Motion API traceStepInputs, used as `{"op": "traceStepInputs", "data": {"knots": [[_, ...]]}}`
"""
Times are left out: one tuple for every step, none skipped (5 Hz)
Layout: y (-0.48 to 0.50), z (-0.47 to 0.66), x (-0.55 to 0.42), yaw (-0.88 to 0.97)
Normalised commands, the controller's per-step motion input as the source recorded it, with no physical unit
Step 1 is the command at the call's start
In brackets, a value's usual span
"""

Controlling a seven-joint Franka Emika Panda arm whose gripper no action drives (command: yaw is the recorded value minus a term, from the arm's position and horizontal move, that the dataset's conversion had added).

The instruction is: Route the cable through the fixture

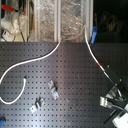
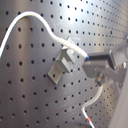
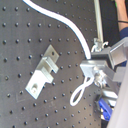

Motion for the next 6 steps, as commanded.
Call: {"op": "traceStepInputs", "data": {"knots": [[0.091, 0.44, -0.106, 0.10], [0.056, 0.40, -0.174, 0.13], [-0.008, 0.01, -0.011, 0.00], [-0.089, 0.29, -0.194, 0.03], [0.000, 0.01, 0.000, 0.00], [0.264, 0.09, -0.185, 0.23]]}}
